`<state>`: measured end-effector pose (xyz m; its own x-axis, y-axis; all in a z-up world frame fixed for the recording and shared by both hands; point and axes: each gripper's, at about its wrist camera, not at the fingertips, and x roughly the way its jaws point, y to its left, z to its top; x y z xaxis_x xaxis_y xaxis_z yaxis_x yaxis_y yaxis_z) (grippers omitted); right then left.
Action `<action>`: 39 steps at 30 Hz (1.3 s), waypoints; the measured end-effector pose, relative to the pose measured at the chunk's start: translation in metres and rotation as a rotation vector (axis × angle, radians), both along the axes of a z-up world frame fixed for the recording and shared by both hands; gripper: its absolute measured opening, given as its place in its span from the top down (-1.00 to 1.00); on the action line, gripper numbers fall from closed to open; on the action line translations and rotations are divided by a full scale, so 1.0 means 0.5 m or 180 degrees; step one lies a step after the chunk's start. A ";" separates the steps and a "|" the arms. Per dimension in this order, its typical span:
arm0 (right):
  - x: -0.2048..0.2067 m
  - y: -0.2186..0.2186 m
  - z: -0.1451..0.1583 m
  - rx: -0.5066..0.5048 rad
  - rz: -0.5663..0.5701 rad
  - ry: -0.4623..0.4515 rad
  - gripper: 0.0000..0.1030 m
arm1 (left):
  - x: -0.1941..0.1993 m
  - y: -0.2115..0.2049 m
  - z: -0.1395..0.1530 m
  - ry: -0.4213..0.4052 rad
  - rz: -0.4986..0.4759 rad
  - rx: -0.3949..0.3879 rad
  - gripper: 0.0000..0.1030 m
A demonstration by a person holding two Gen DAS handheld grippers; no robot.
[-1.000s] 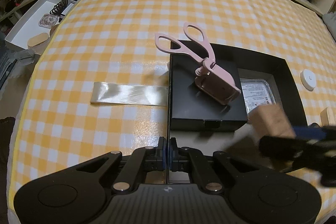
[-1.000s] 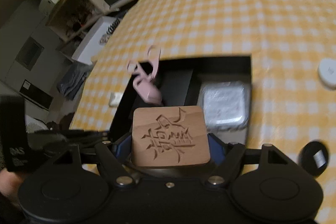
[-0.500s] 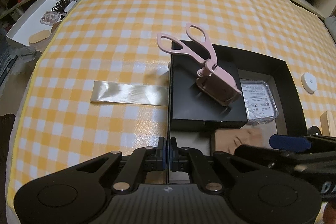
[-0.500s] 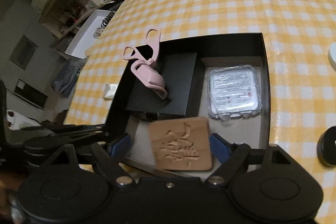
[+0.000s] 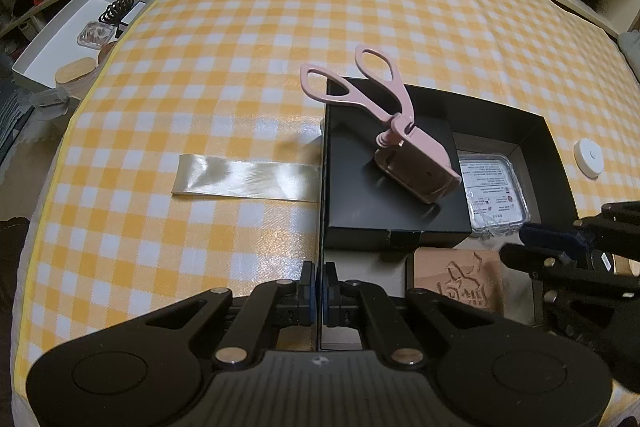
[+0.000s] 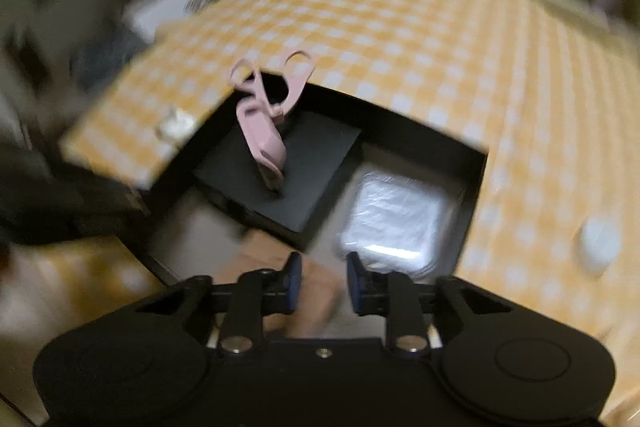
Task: Organize rigid objects
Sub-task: 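Carry the wooden coaster with the right tool over the tray, then lower the coaster into the tray beside the black box, open right tool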
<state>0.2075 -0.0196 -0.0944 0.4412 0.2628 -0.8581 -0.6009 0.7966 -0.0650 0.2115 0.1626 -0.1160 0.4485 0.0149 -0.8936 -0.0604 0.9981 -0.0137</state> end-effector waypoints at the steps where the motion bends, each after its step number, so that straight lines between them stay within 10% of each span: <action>1: 0.000 0.001 -0.005 -0.0094 0.0097 0.0011 0.67 | 0.000 -0.001 0.000 0.0000 -0.0001 -0.0001 0.94; 22: 0.048 0.004 -0.026 -0.0711 0.0920 0.0451 0.84 | 0.002 0.002 0.000 0.0002 0.0011 -0.0025 0.93; 39: 0.060 0.045 -0.054 0.0425 0.0414 0.0899 0.90 | 0.002 0.003 -0.001 -0.0002 0.0016 -0.0017 0.94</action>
